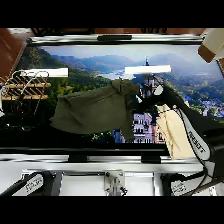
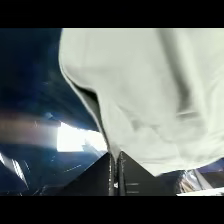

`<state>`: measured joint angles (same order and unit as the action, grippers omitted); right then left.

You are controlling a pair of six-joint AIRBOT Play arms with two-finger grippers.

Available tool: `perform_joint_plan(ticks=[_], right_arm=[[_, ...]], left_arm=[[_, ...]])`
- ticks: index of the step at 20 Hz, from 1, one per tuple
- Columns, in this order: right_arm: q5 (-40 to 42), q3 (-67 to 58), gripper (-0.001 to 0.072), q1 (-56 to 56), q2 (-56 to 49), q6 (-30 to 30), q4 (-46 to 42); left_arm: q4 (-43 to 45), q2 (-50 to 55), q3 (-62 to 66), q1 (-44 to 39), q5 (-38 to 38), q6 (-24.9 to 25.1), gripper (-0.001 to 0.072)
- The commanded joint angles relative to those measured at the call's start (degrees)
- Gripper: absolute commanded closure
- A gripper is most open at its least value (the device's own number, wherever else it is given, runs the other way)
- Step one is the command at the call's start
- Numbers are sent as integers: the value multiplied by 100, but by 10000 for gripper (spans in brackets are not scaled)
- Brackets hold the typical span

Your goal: Fold the shirts.

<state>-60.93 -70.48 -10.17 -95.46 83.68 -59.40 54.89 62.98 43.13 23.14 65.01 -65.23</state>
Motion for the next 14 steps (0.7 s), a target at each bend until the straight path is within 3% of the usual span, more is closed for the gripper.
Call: perform_joint_plan(ticks=[1,3,6,8,10,13,14], right_arm=[[-203,-282,642,39,903,-553,-223],[-245,-863,642,98,1937,-603,-763],[542,-1897,642,109,3609,-588,-1512],[1355,-2205,642,105,4690,-376,-1554],[1652,-2319,641,107,5497,-149,-1556],[1300,-2326,642,107,6253,417,-1886],[1058,-2326,642,107,6367,553,-2011]], left_arm=[[-11,-632,957,-7,190,2,678],[-4,-1285,2312,-4,57,-9,678],[15,-2083,4520,-4,-476,-907,677],[15,-2514,5543,-4,-813,-1366,677],[81,-2959,6067,-4,-999,-1626,677],[1034,-3554,6137,17,-649,-2892,678],[1451,-3668,6137,17,-267,-3060,677]])
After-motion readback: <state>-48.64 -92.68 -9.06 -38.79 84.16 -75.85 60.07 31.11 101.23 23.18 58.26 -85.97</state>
